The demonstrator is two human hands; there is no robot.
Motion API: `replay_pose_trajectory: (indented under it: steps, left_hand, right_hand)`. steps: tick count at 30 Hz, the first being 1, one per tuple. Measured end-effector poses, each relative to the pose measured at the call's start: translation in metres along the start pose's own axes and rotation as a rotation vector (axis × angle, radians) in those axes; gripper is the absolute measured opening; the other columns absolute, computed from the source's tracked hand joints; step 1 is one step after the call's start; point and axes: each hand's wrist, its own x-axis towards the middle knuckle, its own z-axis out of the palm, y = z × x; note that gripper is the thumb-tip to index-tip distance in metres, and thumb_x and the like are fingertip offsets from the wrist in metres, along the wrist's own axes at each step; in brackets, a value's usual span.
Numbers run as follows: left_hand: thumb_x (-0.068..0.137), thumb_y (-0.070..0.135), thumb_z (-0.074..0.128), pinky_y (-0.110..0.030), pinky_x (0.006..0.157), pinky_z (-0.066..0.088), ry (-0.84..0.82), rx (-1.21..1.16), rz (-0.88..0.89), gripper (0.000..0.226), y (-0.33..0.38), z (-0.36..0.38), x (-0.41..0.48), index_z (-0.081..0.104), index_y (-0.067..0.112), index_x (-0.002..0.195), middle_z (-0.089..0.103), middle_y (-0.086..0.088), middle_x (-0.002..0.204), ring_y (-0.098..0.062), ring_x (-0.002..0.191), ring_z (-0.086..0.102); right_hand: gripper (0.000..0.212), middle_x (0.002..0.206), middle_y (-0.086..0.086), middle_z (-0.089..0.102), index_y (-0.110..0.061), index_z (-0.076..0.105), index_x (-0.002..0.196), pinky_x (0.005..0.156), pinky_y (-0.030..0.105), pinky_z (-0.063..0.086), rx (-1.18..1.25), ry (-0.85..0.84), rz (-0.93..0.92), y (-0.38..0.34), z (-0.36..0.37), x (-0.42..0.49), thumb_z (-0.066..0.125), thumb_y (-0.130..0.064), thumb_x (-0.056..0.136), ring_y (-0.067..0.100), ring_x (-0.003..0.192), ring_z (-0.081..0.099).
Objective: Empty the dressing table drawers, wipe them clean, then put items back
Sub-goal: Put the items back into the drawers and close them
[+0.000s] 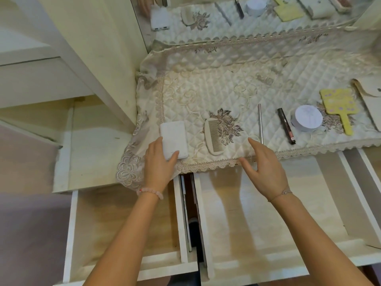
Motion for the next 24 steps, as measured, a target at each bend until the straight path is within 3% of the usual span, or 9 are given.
replay_pose_trajectory:
  steps: [4,8,14,16,19,21,24]
  left_hand:
    - [0.074,0.036,0.074,-0.041,0.101,0.036,0.02,-0.111,-0.206,0.078,0.004,0.01,0.014,0.037,0.006,0.136,0.046,-0.013,0.128,-0.029,0.12,0.04]
    - [0.068,0.038,0.079,-0.044,0.102,0.035,0.038,-0.111,-0.286,0.086,0.006,0.015,0.022,0.038,0.005,0.136,0.049,-0.012,0.128,-0.029,0.121,0.039]
    - [0.064,0.03,0.083,-0.038,0.097,0.039,0.083,-0.157,-0.304,0.074,0.013,0.015,0.025,0.05,0.007,0.126,0.05,-0.011,0.122,-0.027,0.114,0.044]
    - [0.066,0.023,0.083,-0.033,0.087,0.045,0.087,-0.239,-0.31,0.069,0.018,0.015,0.023,0.052,0.005,0.124,0.051,-0.011,0.121,-0.023,0.108,0.051]
    - [0.075,0.017,0.077,-0.026,0.075,0.041,0.061,-0.351,-0.337,0.057,0.024,0.013,0.019,0.051,0.003,0.123,0.057,-0.01,0.121,-0.02,0.105,0.055]
    - [0.078,0.013,0.074,-0.027,0.077,0.044,0.04,-0.456,-0.368,0.055,0.026,0.01,0.016,0.049,0.003,0.125,0.057,-0.01,0.121,-0.02,0.105,0.055]
    - [0.077,0.01,0.075,-0.039,0.087,0.052,-0.001,-0.61,-0.399,0.055,0.026,0.007,0.011,0.049,0.004,0.124,0.058,-0.009,0.116,-0.024,0.107,0.058]
  right_hand:
    - [0.056,0.14,0.005,0.046,-0.012,0.039,0.139,0.104,0.029,0.031,-0.006,0.011,0.003,0.001,-0.002,0.002,0.056,-0.032,0.09,0.021,0.129,0.041]
    - [0.055,0.14,0.005,0.047,-0.012,0.04,0.138,0.104,0.029,0.031,-0.002,0.02,0.008,0.002,-0.002,0.001,0.057,-0.031,0.09,0.021,0.128,0.042]
    - [0.056,0.14,0.005,0.047,-0.013,0.039,0.139,0.104,0.031,0.033,0.002,0.021,0.018,0.004,-0.002,-0.002,0.055,-0.034,0.09,0.022,0.128,0.042]
    - [0.055,0.14,0.005,0.046,-0.013,0.038,0.139,0.104,0.03,0.032,-0.005,0.028,0.023,0.005,-0.004,-0.004,0.055,-0.033,0.091,0.021,0.129,0.041]
    - [0.054,0.139,0.006,0.047,-0.012,0.039,0.139,0.104,0.03,0.031,-0.008,0.044,0.045,0.007,-0.009,-0.009,0.055,-0.032,0.091,0.022,0.128,0.042]
    - [0.054,0.138,0.007,0.048,-0.011,0.04,0.138,0.105,0.03,0.031,-0.022,0.06,0.052,0.01,-0.012,-0.012,0.055,-0.032,0.091,0.023,0.128,0.043]
    - [0.054,0.138,0.008,0.048,-0.009,0.04,0.137,0.105,0.031,0.031,-0.051,0.087,0.07,0.015,-0.019,-0.019,0.055,-0.031,0.091,0.024,0.128,0.043]
